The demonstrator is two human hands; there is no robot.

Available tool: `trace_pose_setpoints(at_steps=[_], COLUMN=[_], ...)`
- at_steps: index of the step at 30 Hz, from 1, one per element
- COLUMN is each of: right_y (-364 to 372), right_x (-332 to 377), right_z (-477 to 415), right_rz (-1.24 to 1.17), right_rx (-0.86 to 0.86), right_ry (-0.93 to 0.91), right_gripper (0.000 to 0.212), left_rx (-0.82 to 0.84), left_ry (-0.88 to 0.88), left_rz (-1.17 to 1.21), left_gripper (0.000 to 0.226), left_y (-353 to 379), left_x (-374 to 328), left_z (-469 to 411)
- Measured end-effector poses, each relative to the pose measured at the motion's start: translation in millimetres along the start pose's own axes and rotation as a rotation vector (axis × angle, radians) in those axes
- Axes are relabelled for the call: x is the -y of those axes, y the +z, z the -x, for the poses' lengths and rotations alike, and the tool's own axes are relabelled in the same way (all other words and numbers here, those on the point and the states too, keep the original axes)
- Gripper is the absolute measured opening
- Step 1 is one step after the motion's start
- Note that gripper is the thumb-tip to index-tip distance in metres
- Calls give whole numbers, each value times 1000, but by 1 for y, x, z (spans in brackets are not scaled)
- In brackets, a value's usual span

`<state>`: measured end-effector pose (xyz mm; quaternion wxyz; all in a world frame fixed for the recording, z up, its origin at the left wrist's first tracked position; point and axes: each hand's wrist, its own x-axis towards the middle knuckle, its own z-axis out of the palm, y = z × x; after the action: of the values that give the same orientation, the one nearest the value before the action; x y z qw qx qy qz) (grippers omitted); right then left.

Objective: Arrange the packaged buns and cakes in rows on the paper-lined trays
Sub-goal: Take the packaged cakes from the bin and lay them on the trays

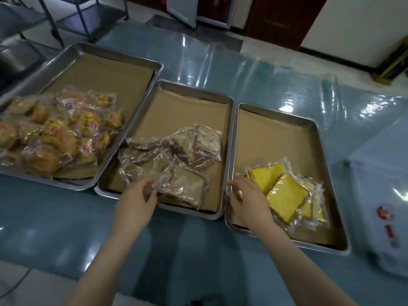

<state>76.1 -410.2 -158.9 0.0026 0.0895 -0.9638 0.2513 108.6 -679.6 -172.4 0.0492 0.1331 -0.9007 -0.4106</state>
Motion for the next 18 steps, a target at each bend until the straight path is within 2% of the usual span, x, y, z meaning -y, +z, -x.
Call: trace_pose_setpoints(at_steps=[2, 5, 7, 15, 18], right_y=[-14, -34, -44, -60, -66], right_x=[-21, -53, -73, -123, -141], right_z=[14, 29, 32, 17, -1], right_rz=[-1, 28, 65, 209, 234], right_rx=[-116, -241, -257, 25, 134], right_ry=[64, 210, 283, 253, 268], right_gripper=[14, 16, 19, 52, 73], left_rx=[-22, -13, -28, 140, 266], left_ry=[106, 211, 263, 344, 385], left_rz=[-12, -87, -162, -150, -152], left_gripper=[24, 24, 25, 22, 28], left_y=[2, 16, 29, 91, 124], left_x=[-15, -43, -59, -118, -144], left_z=[0, 0, 0, 6, 7])
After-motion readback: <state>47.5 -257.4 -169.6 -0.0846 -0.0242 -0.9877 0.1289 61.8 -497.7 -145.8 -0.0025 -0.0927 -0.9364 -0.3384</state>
